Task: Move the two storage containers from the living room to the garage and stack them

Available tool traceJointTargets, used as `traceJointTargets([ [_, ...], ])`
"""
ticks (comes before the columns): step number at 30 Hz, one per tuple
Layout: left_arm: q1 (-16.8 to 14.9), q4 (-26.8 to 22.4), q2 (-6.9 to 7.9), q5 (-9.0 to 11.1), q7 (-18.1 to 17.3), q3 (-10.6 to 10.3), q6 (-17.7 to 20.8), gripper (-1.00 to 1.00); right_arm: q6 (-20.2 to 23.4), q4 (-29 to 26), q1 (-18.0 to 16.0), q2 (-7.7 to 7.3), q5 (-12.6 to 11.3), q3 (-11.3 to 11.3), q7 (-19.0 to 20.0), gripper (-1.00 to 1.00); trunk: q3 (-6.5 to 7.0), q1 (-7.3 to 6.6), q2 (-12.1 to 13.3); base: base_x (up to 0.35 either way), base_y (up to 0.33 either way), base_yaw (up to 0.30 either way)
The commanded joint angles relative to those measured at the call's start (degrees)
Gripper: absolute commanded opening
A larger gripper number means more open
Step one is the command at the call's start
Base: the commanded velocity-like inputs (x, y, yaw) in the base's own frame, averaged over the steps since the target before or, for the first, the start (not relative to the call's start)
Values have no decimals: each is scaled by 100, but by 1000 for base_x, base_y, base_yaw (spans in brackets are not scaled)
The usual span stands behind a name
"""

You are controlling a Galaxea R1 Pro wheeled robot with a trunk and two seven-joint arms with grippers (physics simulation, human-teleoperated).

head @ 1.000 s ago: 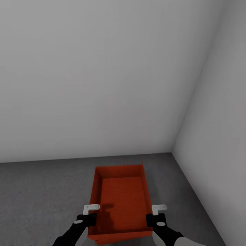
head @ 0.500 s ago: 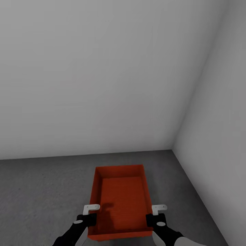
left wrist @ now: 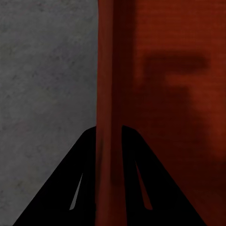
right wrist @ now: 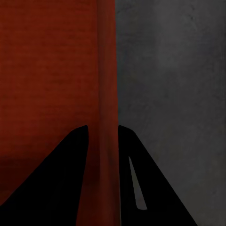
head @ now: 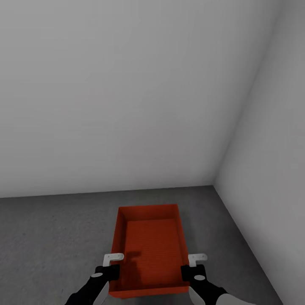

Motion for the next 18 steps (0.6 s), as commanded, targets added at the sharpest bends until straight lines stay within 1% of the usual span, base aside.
traceJointTargets([
  [1, -5, -33, 54, 37, 29, -59, 31, -100, 7, 53, 0, -20, -137, 202, -25, -100, -5, 0, -3, 0, 0, 0],
  [18, -3, -33, 54, 37, 29, -59, 31, -100, 7, 53, 0, -20, -137, 207, -27, -100, -5, 0, -3, 0, 0, 0],
])
